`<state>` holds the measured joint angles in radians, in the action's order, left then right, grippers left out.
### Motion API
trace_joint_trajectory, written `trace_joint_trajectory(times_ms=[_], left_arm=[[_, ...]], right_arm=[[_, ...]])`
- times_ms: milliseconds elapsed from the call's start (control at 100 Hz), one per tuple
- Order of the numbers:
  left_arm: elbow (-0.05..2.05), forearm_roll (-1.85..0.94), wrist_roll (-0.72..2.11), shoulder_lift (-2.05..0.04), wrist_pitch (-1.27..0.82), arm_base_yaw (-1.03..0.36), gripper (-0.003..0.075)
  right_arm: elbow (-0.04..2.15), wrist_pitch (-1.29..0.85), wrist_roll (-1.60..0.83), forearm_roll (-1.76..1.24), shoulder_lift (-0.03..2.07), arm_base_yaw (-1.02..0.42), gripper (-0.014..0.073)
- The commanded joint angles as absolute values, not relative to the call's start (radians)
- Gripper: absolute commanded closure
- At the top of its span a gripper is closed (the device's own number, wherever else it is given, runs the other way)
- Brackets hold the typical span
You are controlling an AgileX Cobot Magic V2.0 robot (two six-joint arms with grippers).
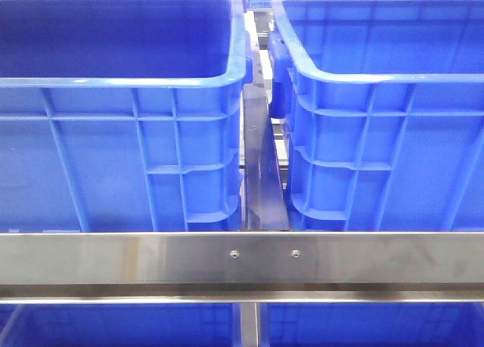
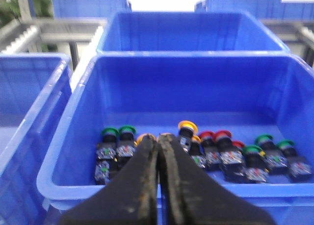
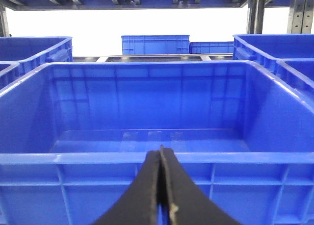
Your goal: Pick red and yellow buttons and place in box
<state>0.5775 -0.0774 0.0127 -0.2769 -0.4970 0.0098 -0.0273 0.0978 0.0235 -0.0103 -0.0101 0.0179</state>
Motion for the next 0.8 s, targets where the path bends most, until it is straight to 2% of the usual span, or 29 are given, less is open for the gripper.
trace_joint_trajectory(times_ms=[0, 140, 260, 520, 790], left_arm=[[0.746, -0.097, 0.012, -0.413, -0.562, 0.010, 0.0739], [0.911, -0.097, 0.012, -0.579, -0.671, 0.010, 0.0739], [0.981, -0.096, 0.012, -0.680, -0.685, 0.010, 0.0739], [0.995, -0.096, 0.012, -0.797, -0.689, 0.010, 0.0739], [0.995, -0.093, 0.012, -0.829, -0.697, 0.010, 0.0727]], right_arm=[[-0.007, 0.183, 0.020, 0.000, -0.031, 0.016, 0.0662], [-0.007, 0.183, 0.020, 0.000, -0.031, 0.016, 0.0662], [-0.007, 0.183, 0.020, 0.000, -0.031, 0.016, 0.0662], [-0.007, 0.183, 0.020, 0.000, -0.031, 0.016, 0.0662], [-0.007, 0.183, 0.020, 0.000, -0.031, 0.016, 0.0662]])
